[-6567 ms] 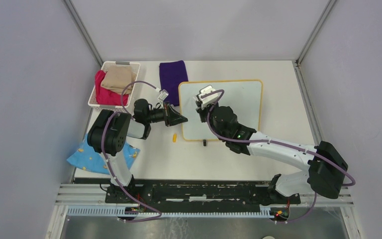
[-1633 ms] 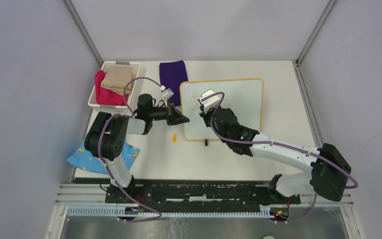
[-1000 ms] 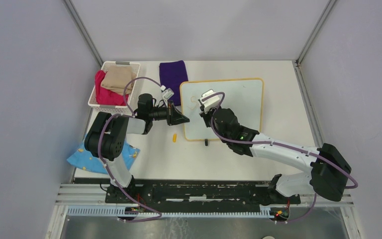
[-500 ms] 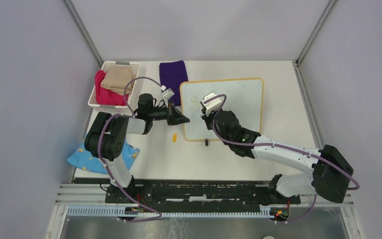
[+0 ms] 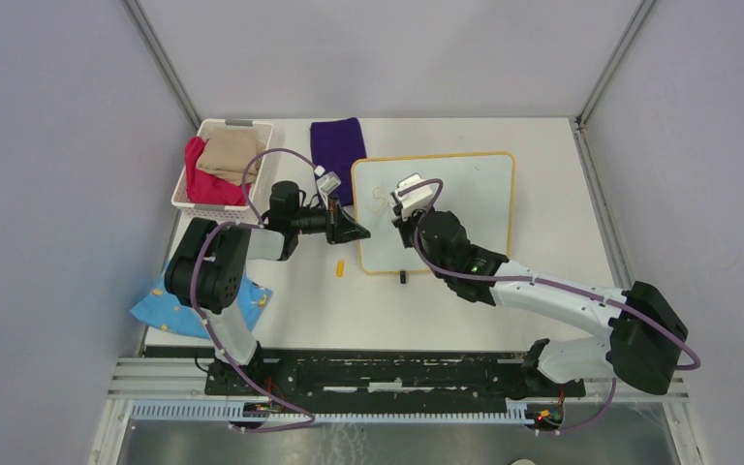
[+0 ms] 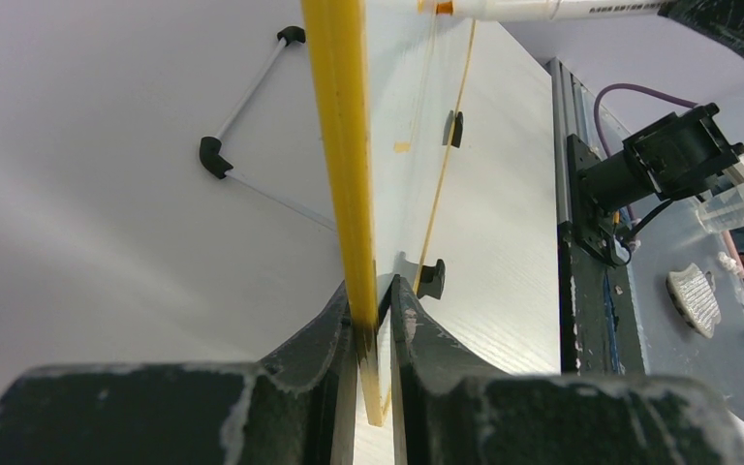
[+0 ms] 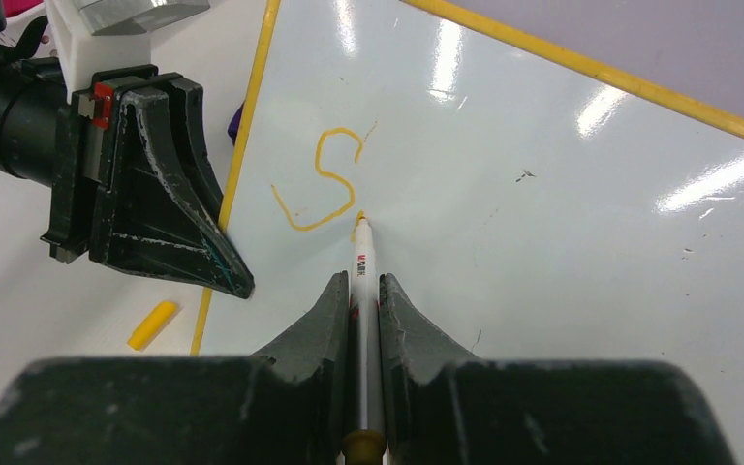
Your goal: Write a sentence on the whiteboard
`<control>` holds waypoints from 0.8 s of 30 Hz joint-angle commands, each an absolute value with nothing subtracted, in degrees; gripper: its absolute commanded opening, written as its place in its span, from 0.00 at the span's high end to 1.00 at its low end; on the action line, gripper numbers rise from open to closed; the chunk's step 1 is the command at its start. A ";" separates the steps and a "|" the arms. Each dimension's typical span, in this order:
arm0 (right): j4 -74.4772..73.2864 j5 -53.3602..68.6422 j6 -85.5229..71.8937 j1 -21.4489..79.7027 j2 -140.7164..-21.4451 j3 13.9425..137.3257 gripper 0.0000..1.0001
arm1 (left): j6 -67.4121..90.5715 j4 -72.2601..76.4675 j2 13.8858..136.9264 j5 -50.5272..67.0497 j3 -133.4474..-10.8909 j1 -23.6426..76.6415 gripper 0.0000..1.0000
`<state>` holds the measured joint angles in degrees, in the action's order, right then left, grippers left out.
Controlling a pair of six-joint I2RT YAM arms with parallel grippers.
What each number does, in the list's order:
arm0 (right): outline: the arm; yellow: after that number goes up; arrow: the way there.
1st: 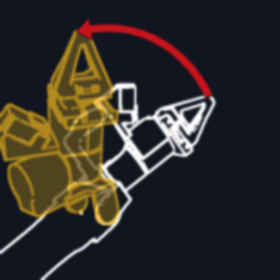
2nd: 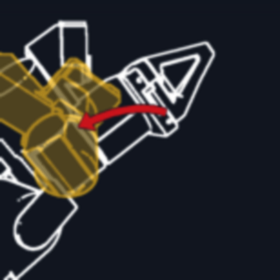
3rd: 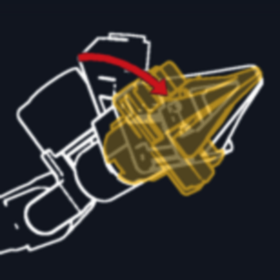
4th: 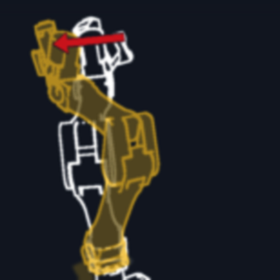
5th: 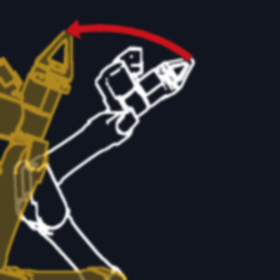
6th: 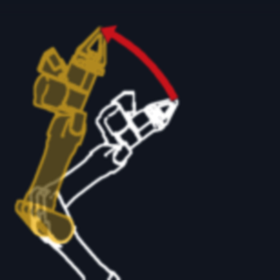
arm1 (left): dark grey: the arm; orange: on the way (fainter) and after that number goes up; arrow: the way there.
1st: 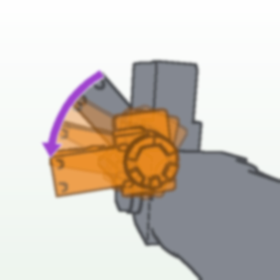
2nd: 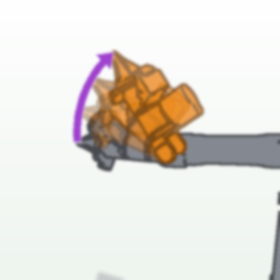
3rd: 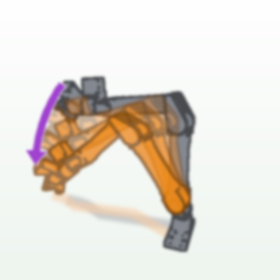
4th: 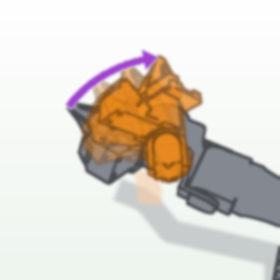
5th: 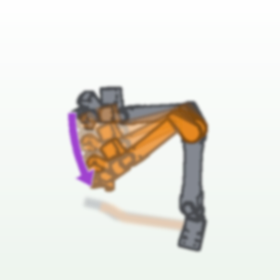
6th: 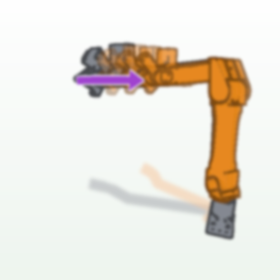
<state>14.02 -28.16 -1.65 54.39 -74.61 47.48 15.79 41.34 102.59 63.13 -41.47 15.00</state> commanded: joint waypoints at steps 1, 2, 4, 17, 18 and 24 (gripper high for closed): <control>15.43 -30.14 -1.14 53.61 -74.86 50.36 1.00 | 9.25 33.49 104.61 57.21 -40.38 17.31 0.98; 15.45 -30.32 -1.09 53.52 -74.82 50.43 1.00 | 9.19 33.49 104.67 57.15 -40.38 17.31 0.98; 15.39 -30.52 -1.15 53.09 -74.72 50.32 1.00 | 8.99 33.19 104.68 57.13 -40.47 17.31 0.98; 14.75 -31.03 -1.89 52.16 -72.39 46.79 1.00 | 8.70 32.56 104.85 56.99 -40.63 17.30 0.98; 14.77 -31.02 -1.99 52.21 -72.23 46.41 1.00 | 8.70 32.56 104.85 56.96 -40.60 17.31 0.98; 14.59 -30.34 -2.42 52.20 -71.65 44.83 1.00 | 8.62 32.49 104.85 56.90 -40.65 17.40 0.98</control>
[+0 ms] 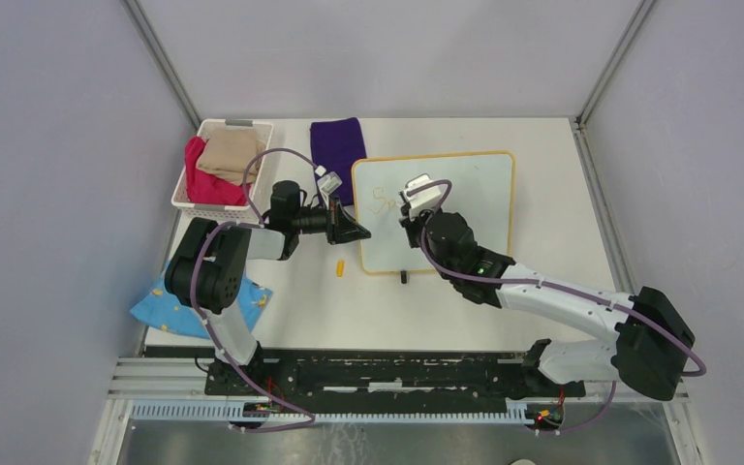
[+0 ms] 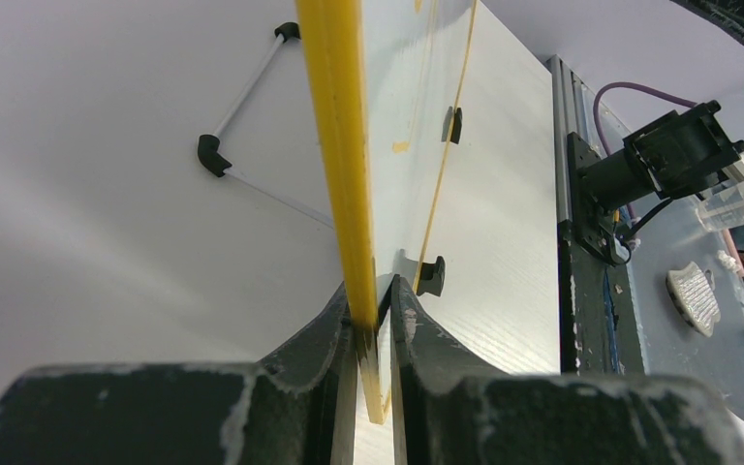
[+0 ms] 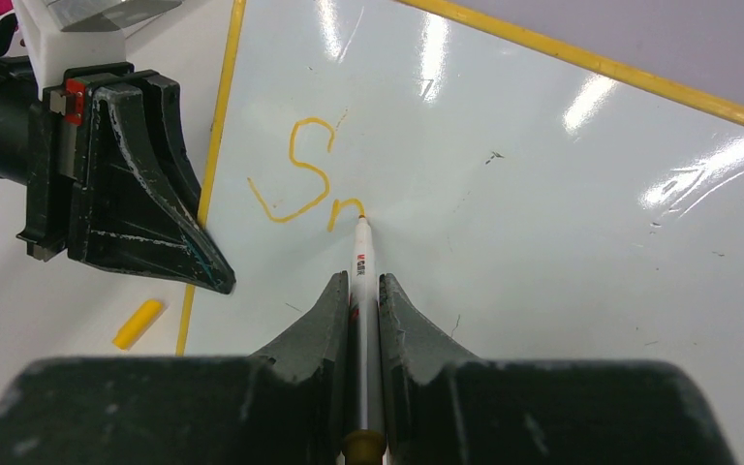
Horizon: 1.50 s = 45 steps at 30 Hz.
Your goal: Write a sentence on the whiteboard
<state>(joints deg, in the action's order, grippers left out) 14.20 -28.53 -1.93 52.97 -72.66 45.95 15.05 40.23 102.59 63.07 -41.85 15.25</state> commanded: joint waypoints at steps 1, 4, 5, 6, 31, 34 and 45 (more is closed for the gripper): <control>14.48 -30.37 -2.53 52.17 -71.58 44.63 1.00 | 8.64 32.46 104.81 56.95 -40.63 17.37 0.98; 14.35 -30.17 -2.88 52.16 -71.29 43.89 1.00 | 8.53 32.35 104.81 56.89 -40.68 17.45 0.98; 14.41 -30.10 -2.90 52.18 -71.12 43.71 1.00 | 8.45 32.30 104.80 56.91 -40.65 17.48 0.98; 14.40 -30.02 -3.03 52.14 -70.90 43.41 1.00 | 8.47 32.26 104.85 56.95 -40.63 17.45 0.98; 14.67 -29.74 -1.78 51.60 -72.51 48.86 1.00 | 7.17 30.61 104.75 56.56 -40.96 17.88 0.98; 14.36 -30.17 -1.92 51.12 -72.41 48.98 1.00 | 7.05 30.46 104.78 56.52 -41.09 17.97 0.98; 13.29 -31.29 -2.65 50.05 -69.90 45.64 1.00 | 6.92 30.15 104.94 56.38 -41.13 18.00 0.98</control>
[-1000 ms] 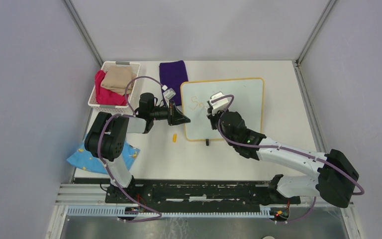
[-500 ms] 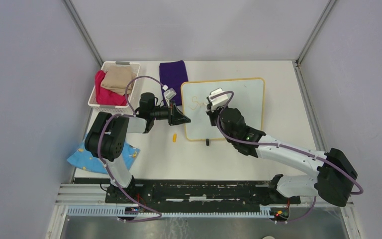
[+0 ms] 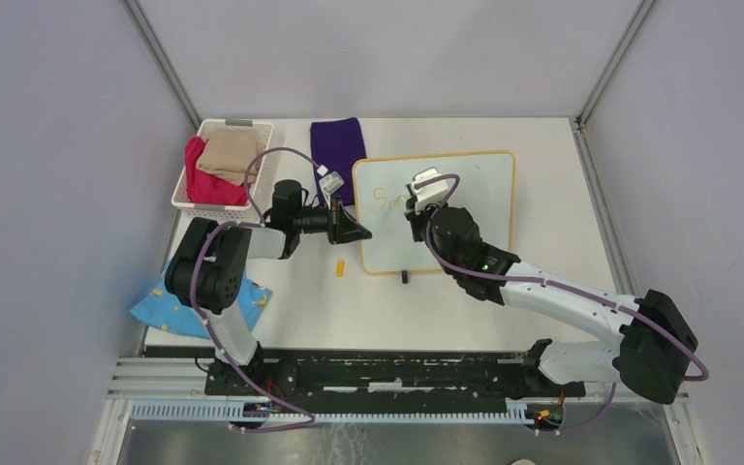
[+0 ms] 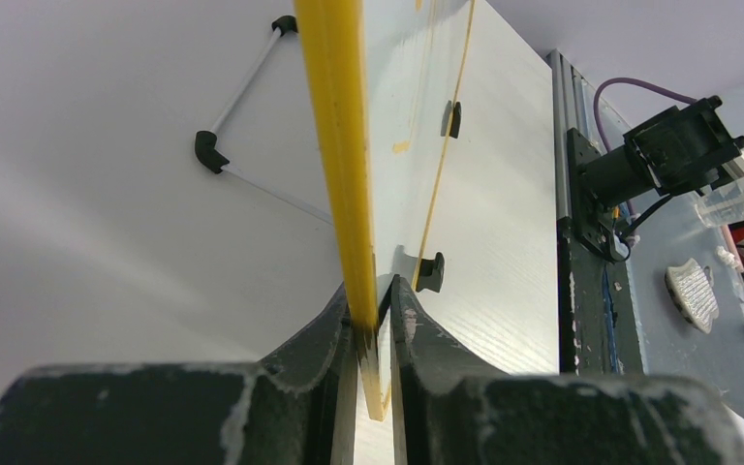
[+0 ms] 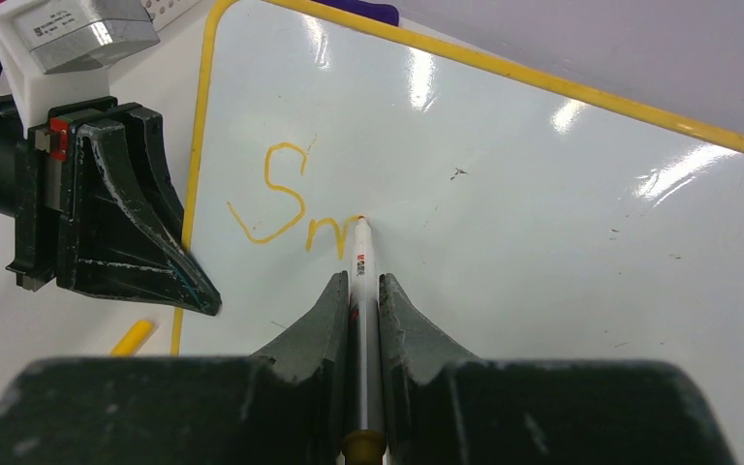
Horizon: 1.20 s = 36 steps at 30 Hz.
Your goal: Write a sentence on the whiteboard
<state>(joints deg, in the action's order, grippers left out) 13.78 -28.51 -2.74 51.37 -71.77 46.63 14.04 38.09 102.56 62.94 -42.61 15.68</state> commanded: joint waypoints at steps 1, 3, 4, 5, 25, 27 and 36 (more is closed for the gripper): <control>13.36 -31.25 -2.85 50.07 -69.59 45.23 1.00 | 6.91 30.03 104.94 56.34 -41.21 18.01 0.98; 13.24 -31.21 -3.17 50.04 -69.27 44.46 1.00 | 6.78 29.98 104.92 56.34 -41.14 18.01 0.98; 13.23 -31.13 -3.24 50.10 -68.98 44.08 1.00 | 6.76 29.81 104.89 56.32 -41.21 18.02 0.98; 13.15 -31.01 -3.32 50.15 -68.82 43.75 1.00 | 6.76 29.80 104.84 56.34 -41.25 18.02 0.98; 12.40 -29.54 -4.90 50.08 -64.68 40.75 1.00 | 5.96 28.66 105.03 55.95 -41.48 18.37 0.98; 12.69 -28.80 -5.20 50.12 -63.73 41.36 1.00 | 5.87 28.49 105.03 55.85 -41.55 18.37 0.98; 12.85 -28.31 -4.67 49.05 -63.40 44.85 1.00 | 5.63 28.30 104.84 55.76 -41.56 18.52 0.98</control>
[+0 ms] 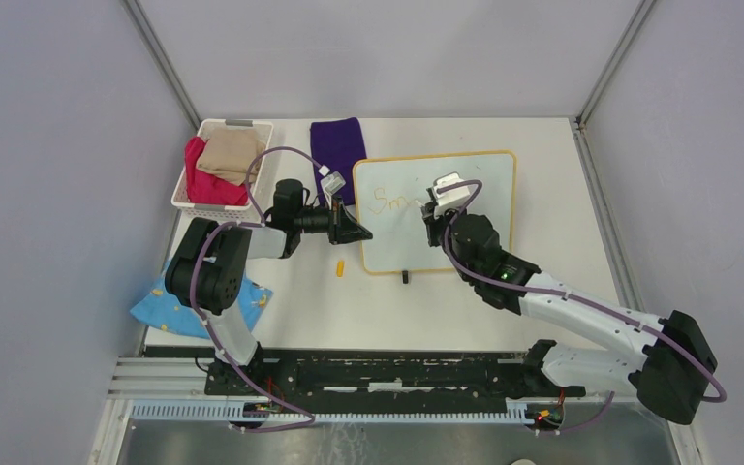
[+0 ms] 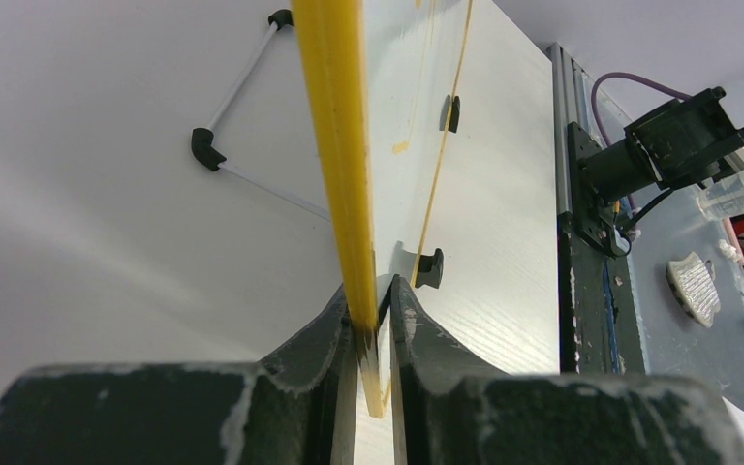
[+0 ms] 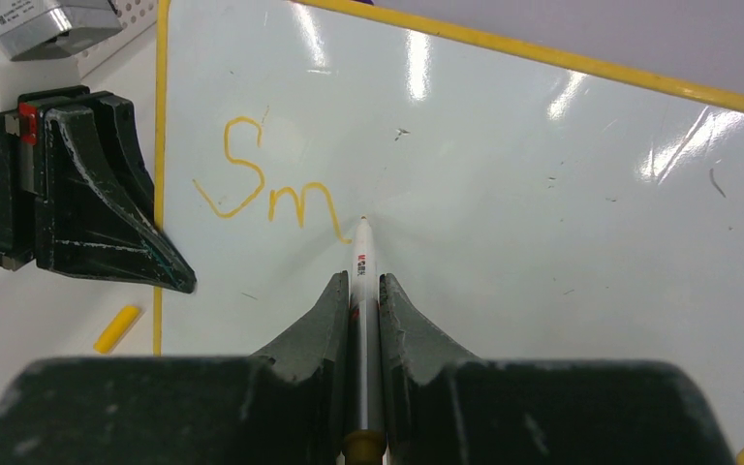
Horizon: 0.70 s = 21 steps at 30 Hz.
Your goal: Write a sentence on the whiteboard
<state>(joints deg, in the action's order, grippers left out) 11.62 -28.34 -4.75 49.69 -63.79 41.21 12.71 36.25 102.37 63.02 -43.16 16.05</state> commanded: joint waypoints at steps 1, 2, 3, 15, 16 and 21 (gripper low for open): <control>12.91 -28.08 -4.62 48.89 -63.65 45.07 1.00 | 5.70 28.30 104.83 55.80 -41.57 18.53 0.98; 13.07 -27.93 -4.71 48.85 -63.80 45.17 1.00 | 5.65 28.28 104.81 55.75 -41.55 18.54 0.98; 13.17 -27.72 -4.73 48.87 -63.97 45.30 1.00 | 5.66 28.30 104.85 55.75 -41.50 18.54 0.98; 13.40 -27.36 -4.92 48.34 -66.40 45.50 1.00 | 5.28 27.79 104.79 55.62 -41.62 18.61 0.98; 13.44 -27.35 -5.08 48.28 -66.49 45.29 1.00 | 5.27 27.74 104.85 55.58 -41.61 18.61 0.98; 13.18 -27.56 -5.71 48.16 -66.14 43.76 1.00 | 5.24 27.60 104.96 55.52 -41.83 18.61 0.98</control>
